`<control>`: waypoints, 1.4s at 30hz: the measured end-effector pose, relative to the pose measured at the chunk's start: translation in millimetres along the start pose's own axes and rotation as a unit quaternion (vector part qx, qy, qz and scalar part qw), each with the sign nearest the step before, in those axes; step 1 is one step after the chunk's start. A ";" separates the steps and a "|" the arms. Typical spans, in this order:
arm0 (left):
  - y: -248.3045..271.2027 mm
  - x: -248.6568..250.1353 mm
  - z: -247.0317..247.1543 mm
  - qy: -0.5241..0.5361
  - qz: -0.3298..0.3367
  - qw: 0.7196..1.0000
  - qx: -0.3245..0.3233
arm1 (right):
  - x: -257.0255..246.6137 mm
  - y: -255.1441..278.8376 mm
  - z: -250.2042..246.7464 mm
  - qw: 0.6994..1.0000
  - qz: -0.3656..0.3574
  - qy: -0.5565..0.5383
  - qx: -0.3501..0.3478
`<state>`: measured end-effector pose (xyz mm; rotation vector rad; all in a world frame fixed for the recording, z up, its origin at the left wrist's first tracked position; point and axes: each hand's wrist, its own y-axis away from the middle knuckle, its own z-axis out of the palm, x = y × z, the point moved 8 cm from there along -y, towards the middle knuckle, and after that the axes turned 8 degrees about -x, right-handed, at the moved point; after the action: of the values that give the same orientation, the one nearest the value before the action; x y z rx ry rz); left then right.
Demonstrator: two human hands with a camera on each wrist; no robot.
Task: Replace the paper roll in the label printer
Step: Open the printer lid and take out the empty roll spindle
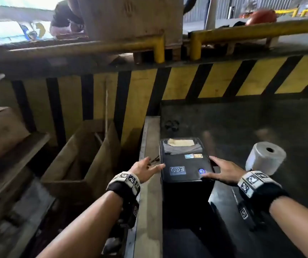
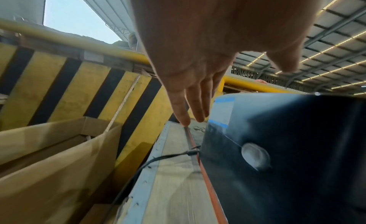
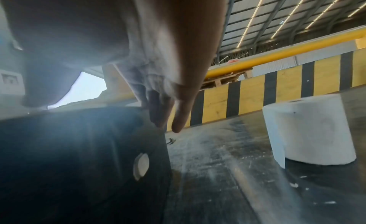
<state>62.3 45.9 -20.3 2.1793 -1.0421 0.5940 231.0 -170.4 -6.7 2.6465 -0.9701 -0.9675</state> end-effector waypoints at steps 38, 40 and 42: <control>7.1 56.0 -14.8 -0.009 0.057 0.992 0.111 | -16.9 -0.7 -41.0 0.990 0.025 -0.058 0.125; 0.1 64.4 -30.2 -0.004 0.044 0.990 0.132 | -24.3 -6.0 -56.3 0.986 0.033 -0.056 0.153; -7.9 72.2 -44.3 0.003 0.028 0.989 0.148 | -29.1 -10.8 -68.8 0.981 0.029 -0.053 0.182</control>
<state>105.4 44.2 53.0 2.4058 -1.0715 0.8265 262.7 -148.3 58.2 2.8577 -1.3572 -1.0108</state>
